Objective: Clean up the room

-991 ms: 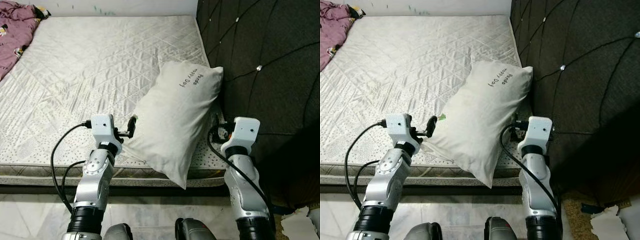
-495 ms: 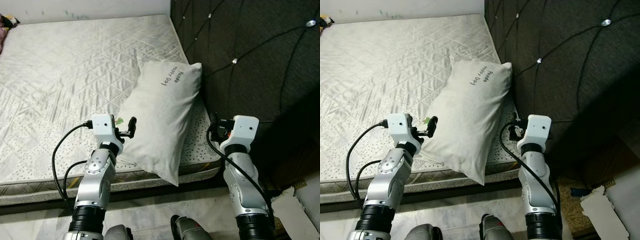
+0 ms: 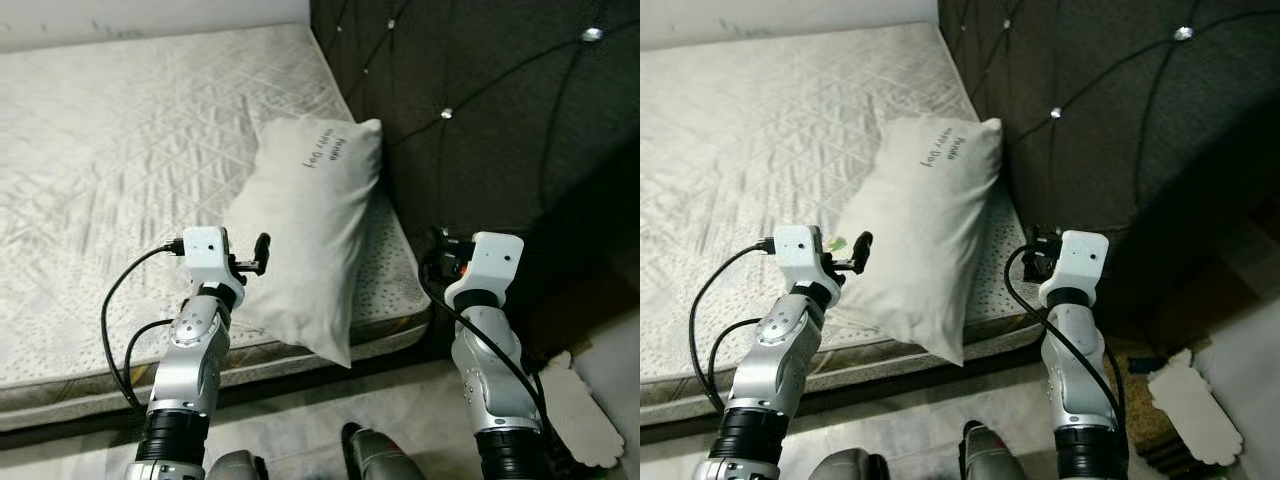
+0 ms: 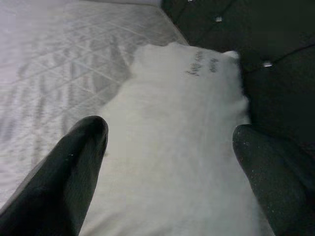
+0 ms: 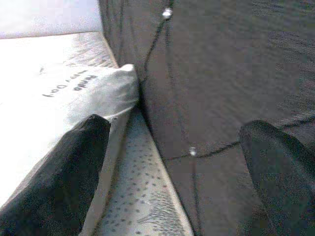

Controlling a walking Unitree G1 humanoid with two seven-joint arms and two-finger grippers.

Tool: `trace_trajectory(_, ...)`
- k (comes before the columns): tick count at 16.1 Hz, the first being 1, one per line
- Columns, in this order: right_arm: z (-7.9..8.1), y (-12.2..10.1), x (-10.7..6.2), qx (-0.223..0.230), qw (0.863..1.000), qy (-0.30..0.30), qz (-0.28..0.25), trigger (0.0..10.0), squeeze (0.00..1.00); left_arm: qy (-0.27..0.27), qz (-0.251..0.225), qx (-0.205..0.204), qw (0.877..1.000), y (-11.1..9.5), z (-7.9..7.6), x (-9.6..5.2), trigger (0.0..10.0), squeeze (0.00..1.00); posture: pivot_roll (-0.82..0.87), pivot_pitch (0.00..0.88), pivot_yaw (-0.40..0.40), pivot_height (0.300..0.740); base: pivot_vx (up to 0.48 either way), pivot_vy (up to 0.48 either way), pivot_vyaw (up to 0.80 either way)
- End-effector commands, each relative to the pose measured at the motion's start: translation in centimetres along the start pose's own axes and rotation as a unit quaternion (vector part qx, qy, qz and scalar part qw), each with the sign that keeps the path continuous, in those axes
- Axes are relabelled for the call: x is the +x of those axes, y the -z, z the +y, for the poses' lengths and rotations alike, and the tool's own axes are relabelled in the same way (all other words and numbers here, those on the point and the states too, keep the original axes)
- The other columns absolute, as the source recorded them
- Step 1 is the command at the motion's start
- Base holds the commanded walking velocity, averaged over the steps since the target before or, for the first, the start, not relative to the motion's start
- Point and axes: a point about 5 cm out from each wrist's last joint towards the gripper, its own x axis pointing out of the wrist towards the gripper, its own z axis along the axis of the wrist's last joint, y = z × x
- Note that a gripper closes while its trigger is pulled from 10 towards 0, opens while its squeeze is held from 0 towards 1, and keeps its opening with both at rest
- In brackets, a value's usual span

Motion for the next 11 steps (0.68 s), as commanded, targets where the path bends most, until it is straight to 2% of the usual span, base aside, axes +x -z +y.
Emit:
trace_trajectory(1, 0.2, 0.1, -0.2, 0.006, 1.000, -0.010, 0.005, 10.0, 0.00, -0.017, -0.010, 0.012, 1.000, -0.3, 0.4, -0.3, 10.0, 0.00, -0.06, 0.160, 0.043, 0.740, 0.000, 0.000, 0.00)
trace_trajectory(5, 1.1, 0.5, -1.0, 0.009, 0.999, -0.044, 0.009, 10.0, 0.00, -0.039, -0.006, 0.000, 0.999, -0.2, 1.2, -0.5, 10.0, 0.00, -0.06, 0.167, 0.044, 0.740, 0.000, 0.000, 0.00)
trace_trajectory(8, 1.3, 0.5, -1.1, 0.009, 0.998, -0.054, 0.010, 10.0, 0.00, -0.037, -0.013, 0.015, 0.999, -0.4, 1.0, -0.5, 10.0, 0.00, -0.06, 0.166, 0.044, 0.740, 0.000, 0.000, 0.00)
trace_trajectory(11, 1.4, 0.5, -1.0, 0.008, 0.998, -0.066, 0.010, 10.0, 0.00, -0.038, -0.016, 0.001, 0.999, -0.4, 1.1, -0.6, 10.0, 0.00, -0.06, 0.169, 0.039, 0.740, 0.000, 0.000, 0.00)
